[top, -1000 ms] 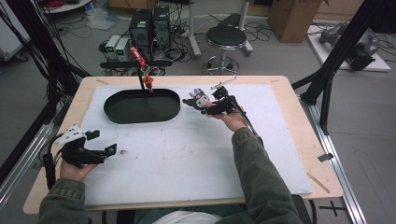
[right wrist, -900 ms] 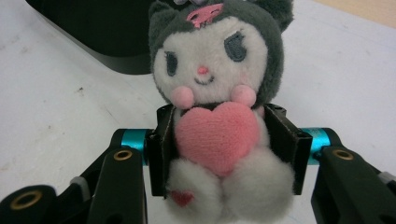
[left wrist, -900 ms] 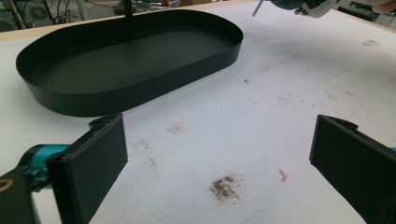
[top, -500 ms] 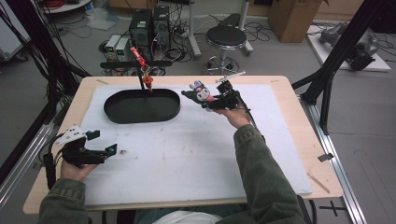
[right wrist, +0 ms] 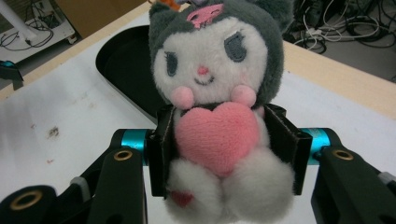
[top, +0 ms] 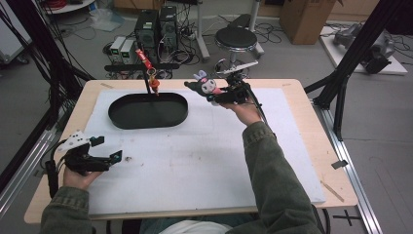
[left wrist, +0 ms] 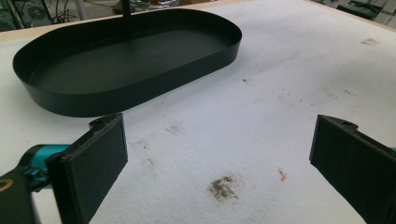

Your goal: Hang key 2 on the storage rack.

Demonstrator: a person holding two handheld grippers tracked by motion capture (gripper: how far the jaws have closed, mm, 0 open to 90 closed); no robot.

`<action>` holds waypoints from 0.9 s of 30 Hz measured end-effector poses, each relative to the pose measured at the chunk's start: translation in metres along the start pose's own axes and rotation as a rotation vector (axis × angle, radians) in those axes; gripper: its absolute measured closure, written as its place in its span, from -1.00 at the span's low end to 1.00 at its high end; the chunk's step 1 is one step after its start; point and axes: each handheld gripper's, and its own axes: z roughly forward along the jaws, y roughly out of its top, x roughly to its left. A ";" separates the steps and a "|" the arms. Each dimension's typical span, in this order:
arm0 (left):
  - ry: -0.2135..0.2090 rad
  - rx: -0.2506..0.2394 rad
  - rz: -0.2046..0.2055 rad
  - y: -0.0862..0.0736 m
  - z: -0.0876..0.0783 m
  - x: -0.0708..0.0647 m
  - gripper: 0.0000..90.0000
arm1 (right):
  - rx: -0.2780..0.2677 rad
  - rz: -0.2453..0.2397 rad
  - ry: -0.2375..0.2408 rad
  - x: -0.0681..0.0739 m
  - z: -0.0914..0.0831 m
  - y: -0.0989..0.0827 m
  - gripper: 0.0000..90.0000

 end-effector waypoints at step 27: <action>-0.003 -0.005 0.001 0.000 0.001 0.001 -0.90 | 0.002 -0.025 0.070 0.036 0.017 0.046 0.10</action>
